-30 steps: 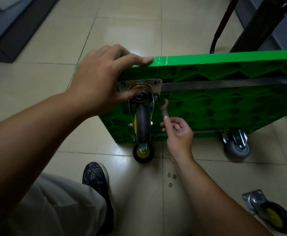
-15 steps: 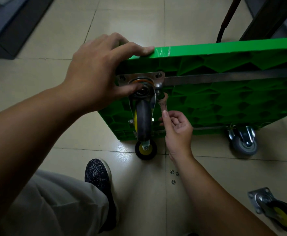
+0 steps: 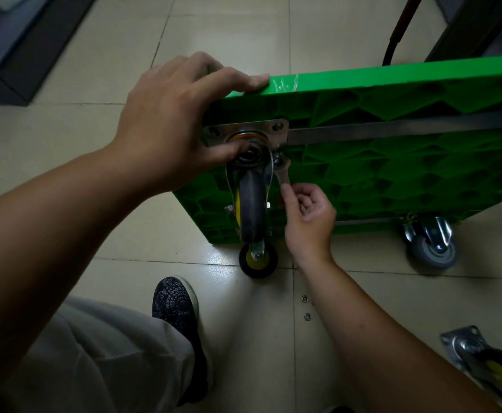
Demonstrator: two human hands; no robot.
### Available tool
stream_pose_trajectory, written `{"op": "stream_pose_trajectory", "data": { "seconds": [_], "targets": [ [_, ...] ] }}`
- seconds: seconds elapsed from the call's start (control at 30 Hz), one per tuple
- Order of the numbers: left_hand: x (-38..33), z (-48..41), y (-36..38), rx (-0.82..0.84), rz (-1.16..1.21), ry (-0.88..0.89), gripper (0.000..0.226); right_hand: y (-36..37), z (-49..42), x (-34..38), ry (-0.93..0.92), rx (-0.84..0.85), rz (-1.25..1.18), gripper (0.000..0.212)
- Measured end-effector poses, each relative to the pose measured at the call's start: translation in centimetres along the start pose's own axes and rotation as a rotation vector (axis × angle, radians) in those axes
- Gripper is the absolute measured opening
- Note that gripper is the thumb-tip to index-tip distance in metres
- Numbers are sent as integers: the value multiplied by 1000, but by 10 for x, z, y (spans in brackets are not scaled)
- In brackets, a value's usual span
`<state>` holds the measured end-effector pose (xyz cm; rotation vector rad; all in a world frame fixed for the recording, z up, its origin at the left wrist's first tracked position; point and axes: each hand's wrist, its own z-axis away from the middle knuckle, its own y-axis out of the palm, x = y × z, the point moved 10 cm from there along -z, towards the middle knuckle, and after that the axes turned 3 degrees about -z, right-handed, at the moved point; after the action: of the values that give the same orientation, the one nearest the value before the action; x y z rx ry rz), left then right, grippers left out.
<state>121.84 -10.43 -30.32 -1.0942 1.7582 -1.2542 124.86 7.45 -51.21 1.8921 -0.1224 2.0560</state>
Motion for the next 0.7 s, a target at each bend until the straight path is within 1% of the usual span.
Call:
{"op": "stream_pose_trajectory", "data": {
  "seconds": [0.1,0.23,0.3,0.33,0.37,0.43,0.5,0.57,0.6,0.63,0.7],
  "targets": [
    [0,0,0,5,19,-1,68,-16,-15,33,-117,47,244,9],
    [-2,0,-2,8,38,9,67,-23,-32,97,-336,137,727,17],
    [-2,0,-2,7,39,15,68,-16,-26,132,-510,117,1011,26],
    [-2,0,-2,7,37,16,68,-9,-18,149,-614,85,1114,27],
    [-2,0,-2,8,35,17,69,-1,-8,163,-712,48,1186,26],
    [-3,1,-3,6,36,24,69,11,7,181,-820,7,1254,25],
    [-3,1,-3,7,32,31,69,10,6,182,-810,48,1259,25],
    [-3,1,-2,8,25,34,68,-4,-10,167,-656,144,1184,23],
    [-3,1,-2,9,24,33,68,-15,-19,155,-536,183,1046,20],
    [-3,0,-3,9,26,30,68,-25,-23,143,-414,187,832,16],
    [-3,-1,-3,9,35,27,68,-40,-20,107,-182,129,349,9]
  ]
}}
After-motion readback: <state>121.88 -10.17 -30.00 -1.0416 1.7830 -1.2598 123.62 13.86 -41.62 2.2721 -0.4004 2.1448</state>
